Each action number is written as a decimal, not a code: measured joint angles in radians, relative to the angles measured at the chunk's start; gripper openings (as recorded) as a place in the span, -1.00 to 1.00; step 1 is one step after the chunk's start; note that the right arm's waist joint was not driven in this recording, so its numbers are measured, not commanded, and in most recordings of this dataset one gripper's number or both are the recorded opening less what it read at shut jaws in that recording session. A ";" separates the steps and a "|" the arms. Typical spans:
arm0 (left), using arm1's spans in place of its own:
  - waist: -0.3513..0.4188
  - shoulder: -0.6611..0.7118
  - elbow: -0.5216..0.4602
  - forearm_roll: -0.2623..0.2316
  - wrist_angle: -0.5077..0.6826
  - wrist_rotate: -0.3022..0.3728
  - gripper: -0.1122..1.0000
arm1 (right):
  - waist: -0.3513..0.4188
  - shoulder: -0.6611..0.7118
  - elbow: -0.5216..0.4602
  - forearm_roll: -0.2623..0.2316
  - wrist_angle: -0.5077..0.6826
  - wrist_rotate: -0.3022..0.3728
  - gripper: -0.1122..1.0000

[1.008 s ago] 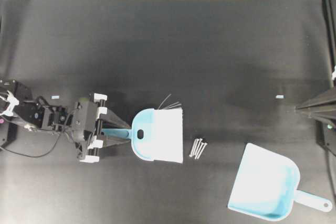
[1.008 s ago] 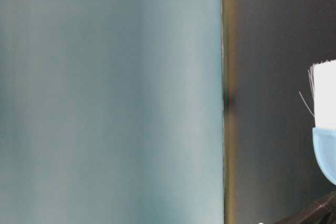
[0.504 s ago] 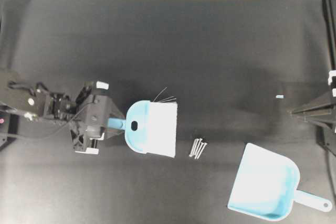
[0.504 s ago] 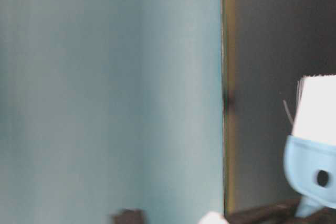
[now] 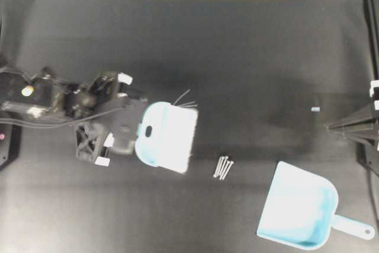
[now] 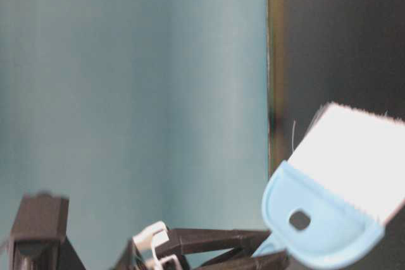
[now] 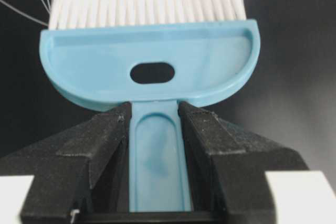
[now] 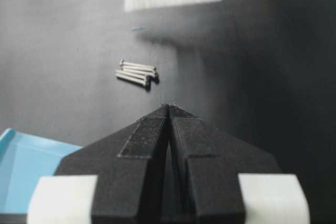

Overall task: Hold the dustpan with a person, while the left arm uses a hand brush to gather the screws into the dustpan.
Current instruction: 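Carry the brush right and lower its bristles behind the screws, then sweep the brush toward the person-held dustpan, pushing screws in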

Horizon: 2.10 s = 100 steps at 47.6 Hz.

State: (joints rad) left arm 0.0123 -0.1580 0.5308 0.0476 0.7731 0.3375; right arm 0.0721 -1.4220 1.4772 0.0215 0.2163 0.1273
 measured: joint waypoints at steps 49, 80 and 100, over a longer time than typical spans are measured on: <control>-0.020 0.417 -0.497 0.008 0.385 0.183 -0.25 | 0.000 -0.002 0.000 0.000 0.000 0.002 -0.80; -0.064 0.548 -0.611 0.008 0.204 0.183 -0.25 | 0.000 -0.003 0.000 0.002 0.000 0.002 -0.80; -0.156 0.704 -0.920 0.011 0.152 0.199 -0.25 | 0.000 -0.003 0.000 0.002 0.000 0.002 -0.80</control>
State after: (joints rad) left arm -0.1442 0.5461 -0.3896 0.0583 0.9250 0.5369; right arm 0.0721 -1.4251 1.4772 0.0230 0.2163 0.1289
